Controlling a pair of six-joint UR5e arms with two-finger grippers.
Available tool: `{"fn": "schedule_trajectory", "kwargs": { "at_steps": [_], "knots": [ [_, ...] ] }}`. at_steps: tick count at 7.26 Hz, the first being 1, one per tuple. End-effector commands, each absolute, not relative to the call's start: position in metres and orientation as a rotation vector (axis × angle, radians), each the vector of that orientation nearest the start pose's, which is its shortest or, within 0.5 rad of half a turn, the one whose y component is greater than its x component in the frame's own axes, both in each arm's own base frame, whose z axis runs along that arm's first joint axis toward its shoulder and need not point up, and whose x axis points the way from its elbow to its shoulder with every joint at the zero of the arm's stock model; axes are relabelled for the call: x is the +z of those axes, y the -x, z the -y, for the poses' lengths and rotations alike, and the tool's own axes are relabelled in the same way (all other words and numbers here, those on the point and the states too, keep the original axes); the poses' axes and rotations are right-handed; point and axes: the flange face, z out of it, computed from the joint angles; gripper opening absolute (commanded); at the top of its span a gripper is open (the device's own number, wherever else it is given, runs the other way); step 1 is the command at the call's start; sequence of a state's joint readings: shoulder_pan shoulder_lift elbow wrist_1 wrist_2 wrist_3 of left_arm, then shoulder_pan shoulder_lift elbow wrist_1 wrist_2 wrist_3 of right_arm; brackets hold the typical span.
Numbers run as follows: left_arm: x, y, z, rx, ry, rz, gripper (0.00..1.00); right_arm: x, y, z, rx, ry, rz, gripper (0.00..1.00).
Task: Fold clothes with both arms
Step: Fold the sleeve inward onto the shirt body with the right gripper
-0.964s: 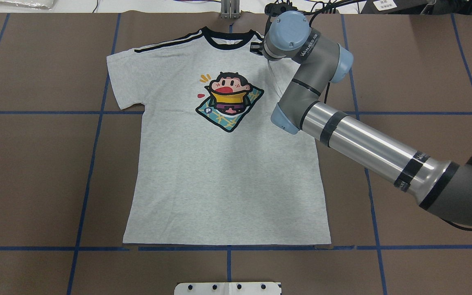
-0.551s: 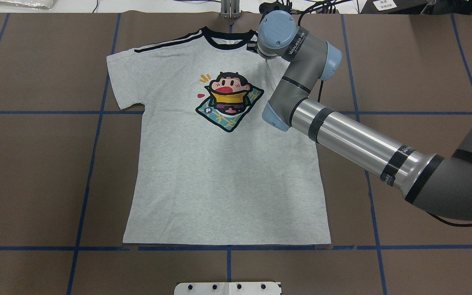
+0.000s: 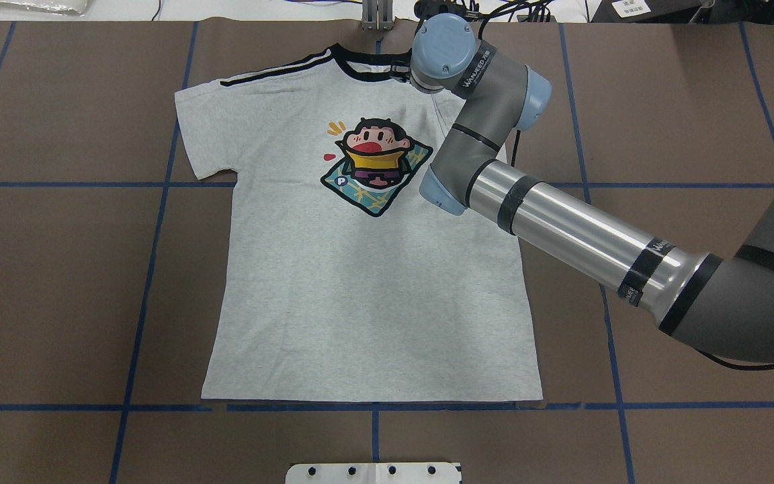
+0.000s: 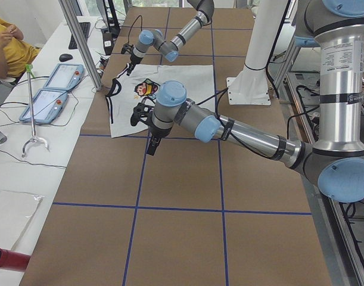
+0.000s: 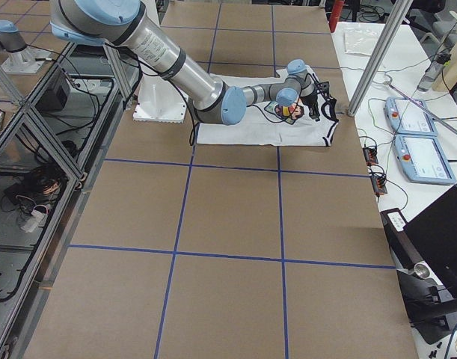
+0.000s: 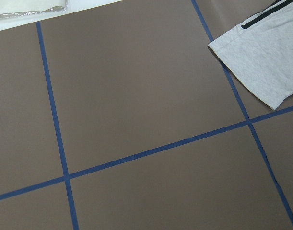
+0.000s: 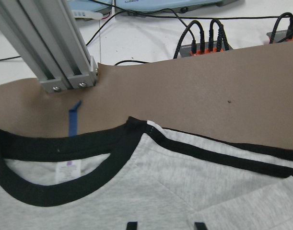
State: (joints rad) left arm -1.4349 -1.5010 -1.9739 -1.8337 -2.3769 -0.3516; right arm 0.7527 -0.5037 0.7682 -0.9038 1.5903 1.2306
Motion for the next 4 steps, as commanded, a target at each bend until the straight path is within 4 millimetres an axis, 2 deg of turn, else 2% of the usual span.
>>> {"fn": "schedule_trajectory", "kwargs": {
  "at_steps": [1, 2, 3, 4],
  "knots": [
    [0.434, -0.054, 0.502, -0.051, -0.268, -0.956, 1.00, 0.221, 0.521, 0.660, 0.371, -0.454, 0.895, 1.00],
    [0.421, -0.079, 0.531, -0.036, -0.264, -0.972, 0.99, 0.215, 0.505, 0.644, 0.363, -0.425, 0.888, 1.00],
    [0.421, -0.111, 0.566, -0.004, -0.250, -0.985, 0.99, 0.225, 0.489, 0.617, 0.325, -0.372, 0.921, 1.00],
    [0.428, -0.128, 0.583, -0.045, -0.213, -0.997, 0.99, 0.238, 0.461, 0.586, 0.295, -0.346, 0.971, 0.99]
  ]
}}
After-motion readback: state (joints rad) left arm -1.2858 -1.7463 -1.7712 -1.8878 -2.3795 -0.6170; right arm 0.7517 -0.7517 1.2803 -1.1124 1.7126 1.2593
